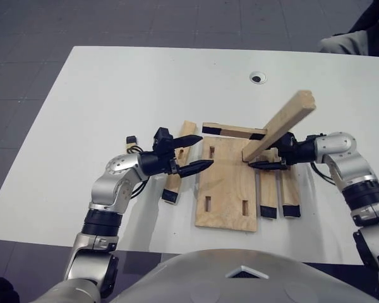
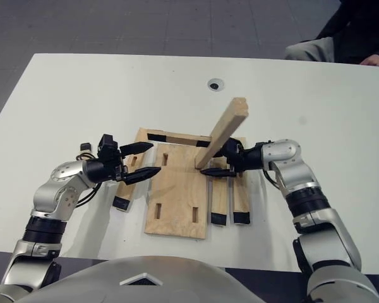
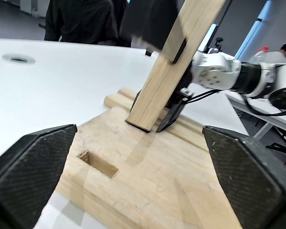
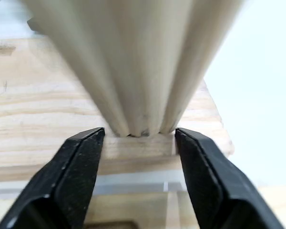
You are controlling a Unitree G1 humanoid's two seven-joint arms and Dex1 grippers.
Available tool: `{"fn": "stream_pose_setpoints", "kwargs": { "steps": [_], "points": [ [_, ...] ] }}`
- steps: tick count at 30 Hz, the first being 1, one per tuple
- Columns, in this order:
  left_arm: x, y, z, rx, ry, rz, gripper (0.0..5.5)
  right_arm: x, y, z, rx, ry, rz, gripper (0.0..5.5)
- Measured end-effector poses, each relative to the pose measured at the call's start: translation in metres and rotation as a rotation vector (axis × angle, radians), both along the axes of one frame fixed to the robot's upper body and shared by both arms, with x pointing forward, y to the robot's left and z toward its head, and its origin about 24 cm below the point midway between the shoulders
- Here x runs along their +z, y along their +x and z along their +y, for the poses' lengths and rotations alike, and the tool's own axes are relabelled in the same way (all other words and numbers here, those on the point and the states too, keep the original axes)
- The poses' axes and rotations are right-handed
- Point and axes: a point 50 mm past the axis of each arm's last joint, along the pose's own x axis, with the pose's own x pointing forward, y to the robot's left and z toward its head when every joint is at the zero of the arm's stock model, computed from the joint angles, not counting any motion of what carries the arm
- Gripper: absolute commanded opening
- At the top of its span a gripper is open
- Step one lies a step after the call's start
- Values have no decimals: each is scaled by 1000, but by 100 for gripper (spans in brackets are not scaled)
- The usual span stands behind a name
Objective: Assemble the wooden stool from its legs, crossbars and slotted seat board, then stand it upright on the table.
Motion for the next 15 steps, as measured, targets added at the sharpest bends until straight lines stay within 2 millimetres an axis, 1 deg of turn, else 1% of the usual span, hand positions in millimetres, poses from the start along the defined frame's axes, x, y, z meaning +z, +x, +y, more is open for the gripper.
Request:
{"fn": "stream_pose_setpoints", "kwargs": {
  "steps": [7, 12, 15],
  "points": [
    [0, 0, 0, 0, 0, -1, 489, 2, 2, -2, -15, -21, -11, 461],
    [0, 0, 0, 0, 1, -1, 489, 5, 3, -4, -34, -17, -14, 540],
    [0, 0, 0, 0, 2, -2, 489, 8, -2, -6, -46, -8, -9, 546]
  ]
}}
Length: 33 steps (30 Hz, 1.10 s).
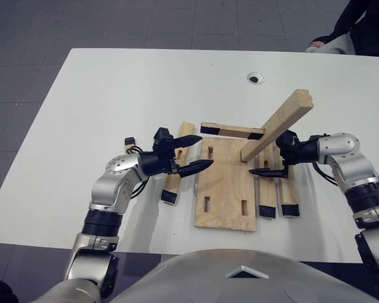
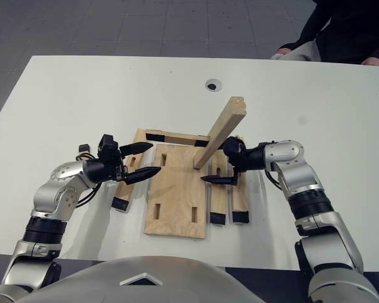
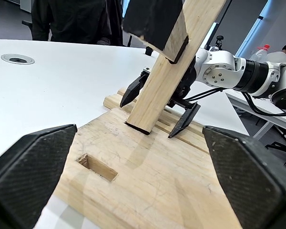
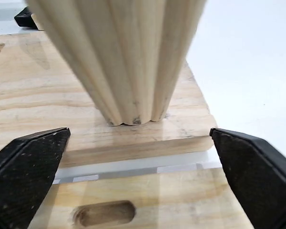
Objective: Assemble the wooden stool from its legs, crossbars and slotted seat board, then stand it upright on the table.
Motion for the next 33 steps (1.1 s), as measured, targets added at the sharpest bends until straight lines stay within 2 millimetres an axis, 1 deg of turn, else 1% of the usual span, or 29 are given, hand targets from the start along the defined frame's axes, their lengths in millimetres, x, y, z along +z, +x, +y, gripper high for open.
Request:
{"fn": "stream_pose_setpoints", "kwargs": {
  "steps": [5, 8, 12, 14, 16, 19, 22, 25, 26, 27, 30, 33],
  "points": [
    [1, 1, 1, 8, 2, -5, 489, 7, -14, -7, -10, -4, -3, 546],
    [3, 3, 4, 43, 14, -19, 489, 19, -16, -13, -56, 15, -57, 546],
    [10, 6, 9, 95, 86, -68, 489, 37, -17, -25, -235, 75, -179, 546],
    [11, 6, 10, 139, 129, -78, 489, 41, -23, -31, -337, 76, -206, 546],
    [11, 6, 12, 190, 164, -72, 489, 39, -30, -32, -433, 56, -208, 546],
    [15, 5, 21, 327, 214, -51, 489, 38, -46, -34, -652, -7, -261, 546],
    [21, 0, 25, 429, 241, -28, 489, 47, -66, -24, -829, -22, -267, 546],
    [27, -7, 29, 511, 255, 19, 489, 56, -89, -13, -971, 22, -178, 546],
    [30, -9, 28, 527, 249, 29, 489, 57, -94, -11, -1016, 28, -174, 546],
    [35, -12, 27, 551, 241, 31, 489, 59, -104, -7, -1076, 26, -174, 546],
    [43, -19, 20, 575, 231, 44, 489, 54, -126, 3, -1157, -13, -130, 546],
    [46, -24, 16, 586, 234, 62, 489, 44, -139, 6, -1199, -81, -96, 546]
  ]
}}
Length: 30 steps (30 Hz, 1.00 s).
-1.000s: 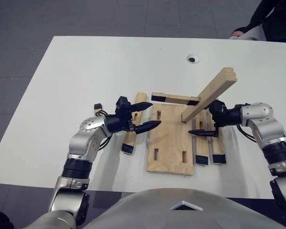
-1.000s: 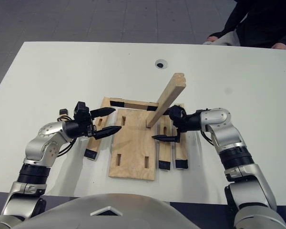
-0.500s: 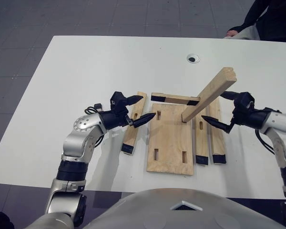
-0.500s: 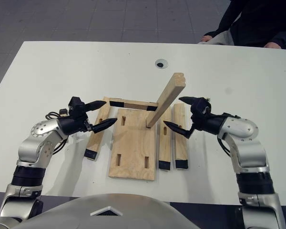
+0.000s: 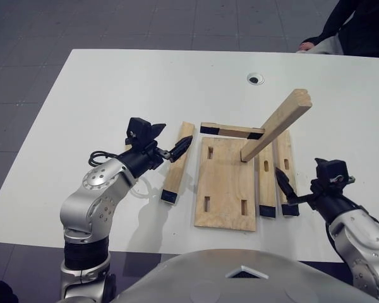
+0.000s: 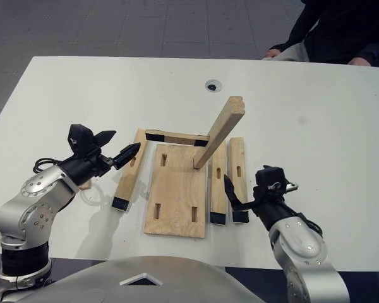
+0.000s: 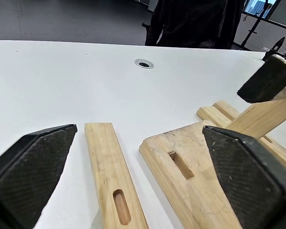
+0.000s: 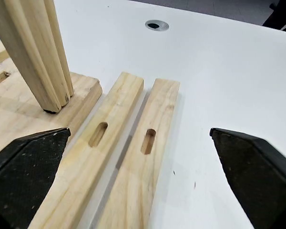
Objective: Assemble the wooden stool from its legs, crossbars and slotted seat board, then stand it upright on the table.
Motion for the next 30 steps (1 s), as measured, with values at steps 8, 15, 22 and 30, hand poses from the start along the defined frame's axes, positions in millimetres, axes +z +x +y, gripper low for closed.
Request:
{"fn": "stream_pose_setpoints", "kwargs": {
  "steps": [8, 15, 22, 30],
  "points": [
    [9, -13, 0, 48, -24, -1, 489, -18, -12, 0, -25, -88, 90, 546],
    [16, -16, 0, 51, -43, -13, 489, -33, -15, -5, -37, -133, 121, 546],
    [21, -18, -1, 52, -50, -27, 489, -40, -15, -8, -38, -163, 122, 546],
    [24, -19, -2, 64, -51, -33, 489, -46, -12, -5, -70, -148, 135, 474]
  ]
}}
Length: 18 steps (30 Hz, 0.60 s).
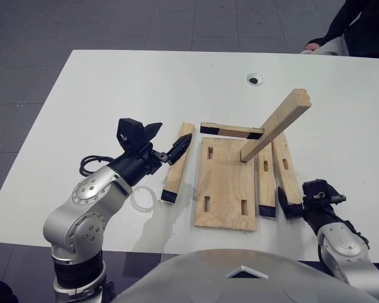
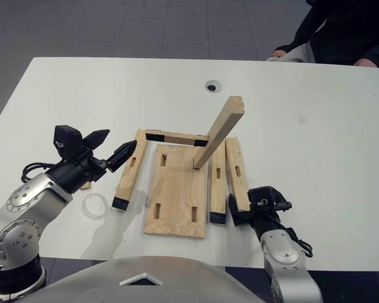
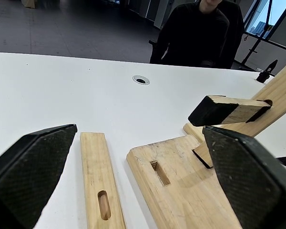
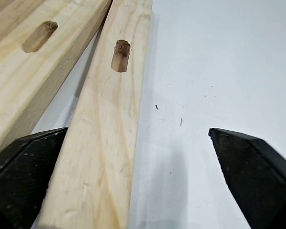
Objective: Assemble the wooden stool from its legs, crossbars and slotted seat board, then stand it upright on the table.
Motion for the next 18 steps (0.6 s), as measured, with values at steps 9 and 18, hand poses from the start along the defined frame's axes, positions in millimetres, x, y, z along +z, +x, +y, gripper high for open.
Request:
{"fn": "stream_pose_setpoints", "kwargs": {
  "steps": [9, 18],
  "points": [
    [0, 0, 1, 12, 6, 3, 489, -2, 1, 6, 29, 21, 9, 305],
    [-1, 1, 1, 25, 10, 6, 489, 0, 0, 2, 28, -1, 8, 214]
  ]
}}
